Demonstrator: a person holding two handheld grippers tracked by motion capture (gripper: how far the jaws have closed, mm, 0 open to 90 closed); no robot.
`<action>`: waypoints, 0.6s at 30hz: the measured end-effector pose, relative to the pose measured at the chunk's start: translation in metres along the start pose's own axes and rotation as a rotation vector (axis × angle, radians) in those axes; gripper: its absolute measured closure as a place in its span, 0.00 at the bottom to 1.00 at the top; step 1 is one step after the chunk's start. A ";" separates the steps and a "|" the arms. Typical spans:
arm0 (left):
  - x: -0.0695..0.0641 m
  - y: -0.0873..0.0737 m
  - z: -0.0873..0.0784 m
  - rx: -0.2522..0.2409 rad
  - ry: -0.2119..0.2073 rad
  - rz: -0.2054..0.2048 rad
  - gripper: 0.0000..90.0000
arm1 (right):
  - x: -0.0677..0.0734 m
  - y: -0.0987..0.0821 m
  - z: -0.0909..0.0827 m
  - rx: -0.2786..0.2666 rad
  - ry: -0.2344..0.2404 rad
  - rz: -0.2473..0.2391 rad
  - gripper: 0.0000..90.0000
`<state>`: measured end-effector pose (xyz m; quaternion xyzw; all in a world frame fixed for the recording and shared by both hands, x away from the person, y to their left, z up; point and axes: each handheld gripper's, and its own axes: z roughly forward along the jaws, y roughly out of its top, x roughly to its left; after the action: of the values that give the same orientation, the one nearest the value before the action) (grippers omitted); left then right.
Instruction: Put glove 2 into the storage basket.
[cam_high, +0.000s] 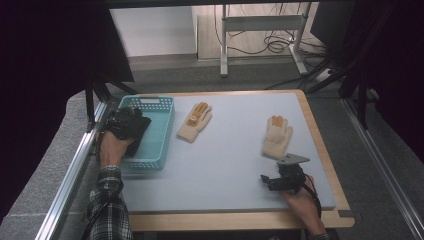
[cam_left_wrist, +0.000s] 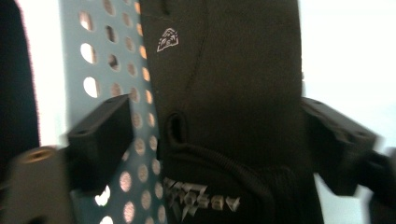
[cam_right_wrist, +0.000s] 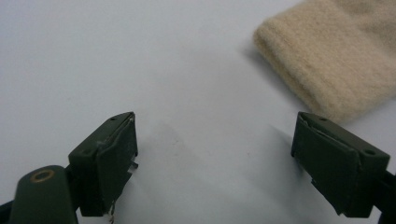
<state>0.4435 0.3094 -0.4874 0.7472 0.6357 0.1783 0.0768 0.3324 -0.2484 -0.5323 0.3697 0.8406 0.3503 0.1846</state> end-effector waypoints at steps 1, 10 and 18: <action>0.001 -0.001 -0.003 -0.008 -0.008 0.000 0.11 | 0.000 0.000 0.000 0.000 0.000 -0.001 0.16; 0.012 -0.010 -0.037 -0.180 -0.217 -0.059 0.08 | 0.000 0.000 0.000 0.001 -0.001 0.000 0.16; -0.009 -0.013 -0.052 -0.288 -0.351 -0.021 0.19 | 0.000 0.000 0.000 0.001 -0.001 0.000 0.16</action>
<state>0.4113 0.2971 -0.4450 0.7415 0.5883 0.1333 0.2939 0.3323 -0.2483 -0.5323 0.3699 0.8406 0.3499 0.1849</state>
